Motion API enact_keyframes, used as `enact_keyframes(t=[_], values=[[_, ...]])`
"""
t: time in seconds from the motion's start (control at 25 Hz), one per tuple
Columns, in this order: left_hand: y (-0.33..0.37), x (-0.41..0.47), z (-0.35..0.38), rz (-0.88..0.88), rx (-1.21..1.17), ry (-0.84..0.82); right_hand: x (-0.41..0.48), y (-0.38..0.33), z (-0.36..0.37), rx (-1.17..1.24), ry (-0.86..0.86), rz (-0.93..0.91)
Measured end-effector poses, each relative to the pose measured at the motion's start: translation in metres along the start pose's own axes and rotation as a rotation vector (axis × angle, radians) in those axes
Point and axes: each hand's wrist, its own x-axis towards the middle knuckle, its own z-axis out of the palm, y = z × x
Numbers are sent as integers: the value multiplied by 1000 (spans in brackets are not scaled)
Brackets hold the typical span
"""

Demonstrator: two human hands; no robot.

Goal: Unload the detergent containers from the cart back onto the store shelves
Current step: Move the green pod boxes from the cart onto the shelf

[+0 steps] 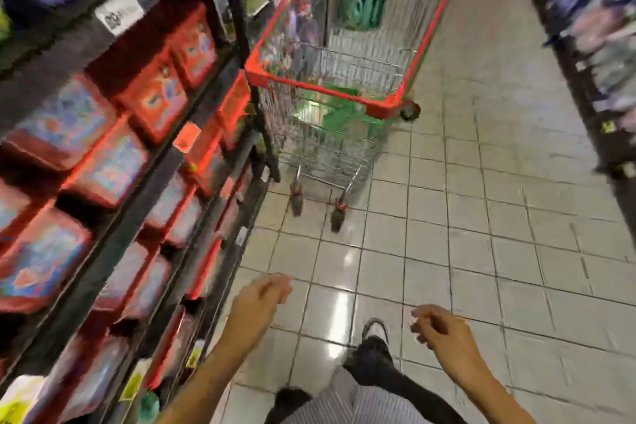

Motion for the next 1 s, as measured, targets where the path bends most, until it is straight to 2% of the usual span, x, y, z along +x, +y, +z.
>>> enact_keyframes(t=[0.16, 0.32, 0.68, 1.0], values=[[45, 41, 70, 64, 149, -139, 12, 35, -52, 111, 141, 120], [79, 72, 143, 89, 189, -184, 54, 47, -106, 176, 137, 172], [121, 134, 253, -18, 281, -228, 189, -4, -233, 178, 149, 41], [211, 265, 351, -25, 297, -320, 313, -17, -303, 197, 130, 147]])
